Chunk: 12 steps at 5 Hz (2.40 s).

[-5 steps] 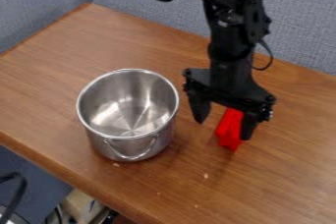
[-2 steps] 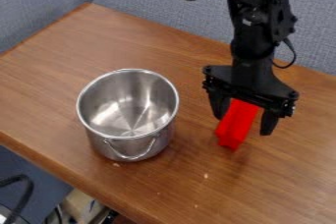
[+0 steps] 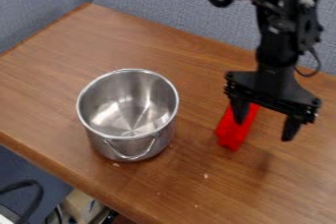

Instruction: Put the red object in the metal pot

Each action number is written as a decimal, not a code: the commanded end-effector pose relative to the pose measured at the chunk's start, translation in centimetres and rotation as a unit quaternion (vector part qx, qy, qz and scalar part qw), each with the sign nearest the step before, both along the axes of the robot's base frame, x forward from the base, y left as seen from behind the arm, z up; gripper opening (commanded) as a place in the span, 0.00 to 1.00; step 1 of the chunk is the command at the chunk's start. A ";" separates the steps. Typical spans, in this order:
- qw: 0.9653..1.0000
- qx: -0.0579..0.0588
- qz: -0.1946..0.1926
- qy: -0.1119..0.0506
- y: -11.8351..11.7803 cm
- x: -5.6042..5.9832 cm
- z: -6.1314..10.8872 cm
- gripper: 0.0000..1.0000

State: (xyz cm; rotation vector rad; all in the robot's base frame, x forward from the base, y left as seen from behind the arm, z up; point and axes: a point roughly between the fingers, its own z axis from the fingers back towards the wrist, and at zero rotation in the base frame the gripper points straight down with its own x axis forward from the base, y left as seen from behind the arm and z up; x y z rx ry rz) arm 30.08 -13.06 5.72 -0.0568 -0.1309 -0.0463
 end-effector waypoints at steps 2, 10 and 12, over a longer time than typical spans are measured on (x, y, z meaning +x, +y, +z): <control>1.000 0.006 0.010 -0.025 -0.5 1.2 -1.2 1.00; 0.989 0.051 0.139 -0.006 1.3 -0.4 2.4 0.00; 0.987 0.048 0.152 0.009 3.7 0.2 6.7 0.00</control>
